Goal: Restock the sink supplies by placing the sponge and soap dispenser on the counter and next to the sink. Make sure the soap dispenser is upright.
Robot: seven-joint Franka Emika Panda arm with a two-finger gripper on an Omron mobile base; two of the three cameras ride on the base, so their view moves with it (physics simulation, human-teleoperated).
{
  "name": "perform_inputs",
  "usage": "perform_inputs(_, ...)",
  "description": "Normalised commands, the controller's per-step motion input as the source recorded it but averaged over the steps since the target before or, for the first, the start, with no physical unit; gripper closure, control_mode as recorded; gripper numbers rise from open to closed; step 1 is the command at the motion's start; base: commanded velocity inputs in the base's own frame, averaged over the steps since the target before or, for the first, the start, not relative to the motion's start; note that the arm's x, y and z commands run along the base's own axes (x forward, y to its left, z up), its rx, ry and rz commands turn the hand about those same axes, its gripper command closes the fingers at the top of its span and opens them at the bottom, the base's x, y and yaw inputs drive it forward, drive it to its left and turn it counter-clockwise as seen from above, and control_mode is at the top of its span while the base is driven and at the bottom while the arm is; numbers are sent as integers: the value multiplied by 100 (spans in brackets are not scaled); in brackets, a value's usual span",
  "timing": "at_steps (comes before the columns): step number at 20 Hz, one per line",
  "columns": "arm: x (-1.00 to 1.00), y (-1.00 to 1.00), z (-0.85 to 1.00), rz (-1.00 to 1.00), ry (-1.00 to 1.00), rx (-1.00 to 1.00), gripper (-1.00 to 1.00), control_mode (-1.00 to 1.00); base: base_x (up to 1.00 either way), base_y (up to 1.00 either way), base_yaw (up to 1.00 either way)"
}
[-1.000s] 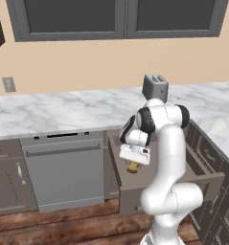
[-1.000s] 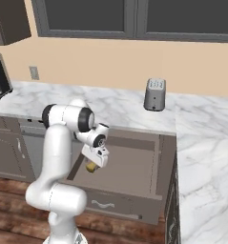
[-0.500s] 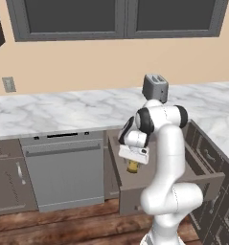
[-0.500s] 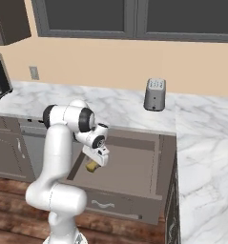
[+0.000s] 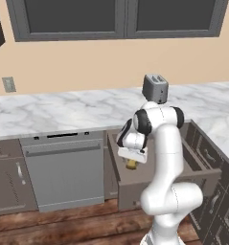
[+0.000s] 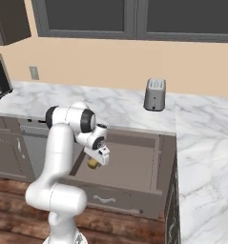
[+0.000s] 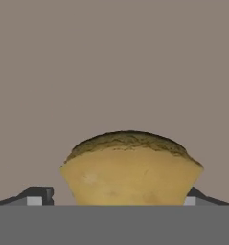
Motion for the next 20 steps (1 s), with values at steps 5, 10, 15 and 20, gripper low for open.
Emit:
perform_inputs(5, -20, -1, -58, 0, 0, -8, -100, -100, 0, 0, 0)
perform_inputs(10, -46, 0, -62, -1, 0, -8, 100, -100, 0, 0, 0)
perform_inputs(15, -29, 0, -11, 0, -1, -1, 100, -100, 0, 0, 0)
perform_inputs(20, -56, -30, 0, -1, -3, 0, 100, -100, 0, 0, 0)
